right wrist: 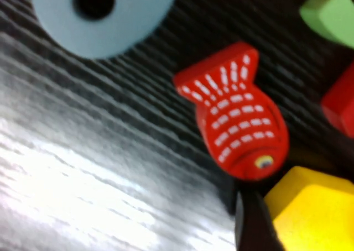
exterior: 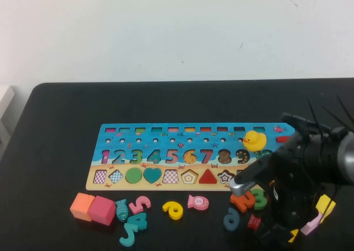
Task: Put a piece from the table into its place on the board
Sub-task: Pick up the "Pentagon", then place the "Pentagon" into the hole of the Pentagon
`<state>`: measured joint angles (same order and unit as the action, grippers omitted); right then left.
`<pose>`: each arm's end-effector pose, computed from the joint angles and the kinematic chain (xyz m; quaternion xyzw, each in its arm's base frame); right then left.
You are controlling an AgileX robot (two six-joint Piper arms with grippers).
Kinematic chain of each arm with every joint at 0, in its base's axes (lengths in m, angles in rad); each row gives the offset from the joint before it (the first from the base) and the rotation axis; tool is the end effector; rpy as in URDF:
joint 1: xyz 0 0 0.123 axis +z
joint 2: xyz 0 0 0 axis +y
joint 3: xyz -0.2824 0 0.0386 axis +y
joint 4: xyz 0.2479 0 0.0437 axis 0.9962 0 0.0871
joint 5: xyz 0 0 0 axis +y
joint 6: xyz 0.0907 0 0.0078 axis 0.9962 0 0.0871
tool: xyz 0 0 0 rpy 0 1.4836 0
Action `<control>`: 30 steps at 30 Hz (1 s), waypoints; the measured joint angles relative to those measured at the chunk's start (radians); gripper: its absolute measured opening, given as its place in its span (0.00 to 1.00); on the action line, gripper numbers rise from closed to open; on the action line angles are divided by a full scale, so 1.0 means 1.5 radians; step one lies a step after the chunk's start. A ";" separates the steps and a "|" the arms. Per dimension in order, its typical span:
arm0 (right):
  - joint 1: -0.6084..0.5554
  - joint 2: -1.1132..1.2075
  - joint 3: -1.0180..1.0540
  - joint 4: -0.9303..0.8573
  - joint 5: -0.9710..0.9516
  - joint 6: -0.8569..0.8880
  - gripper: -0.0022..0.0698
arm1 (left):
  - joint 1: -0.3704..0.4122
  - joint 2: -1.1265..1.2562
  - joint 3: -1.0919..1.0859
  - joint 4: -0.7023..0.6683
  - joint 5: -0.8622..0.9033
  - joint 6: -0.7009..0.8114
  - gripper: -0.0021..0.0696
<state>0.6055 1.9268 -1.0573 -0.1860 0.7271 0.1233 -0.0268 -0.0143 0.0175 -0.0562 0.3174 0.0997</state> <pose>0.2811 0.1810 0.1229 -0.3031 0.9503 -0.0487 0.0513 0.0536 -0.0030 0.1793 0.0341 0.7837 -0.0008 0.6202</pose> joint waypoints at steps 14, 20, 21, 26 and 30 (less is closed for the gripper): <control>0.000 -0.065 -0.198 0.066 0.183 -0.122 0.54 | 0.000 0.000 0.000 0.000 0.000 -0.001 0.03; 0.000 0.014 -0.312 0.114 0.185 -0.199 0.54 | 0.000 0.000 0.000 0.000 0.000 -0.001 0.03; 0.000 0.034 -0.335 0.117 0.186 -0.213 0.54 | 0.000 0.000 0.000 0.000 0.000 -0.001 0.03; 0.012 0.126 -0.442 0.124 0.201 -0.274 0.54 | 0.000 0.000 0.000 0.000 0.000 -0.001 0.03; 0.029 0.194 -0.527 0.124 0.220 -0.321 0.54 | 0.000 0.000 0.000 0.000 0.000 -0.001 0.03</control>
<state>0.6490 2.2172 -1.8481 0.0000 1.0568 -0.3583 -0.0268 -0.0143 0.0175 -0.0562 0.3174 0.0978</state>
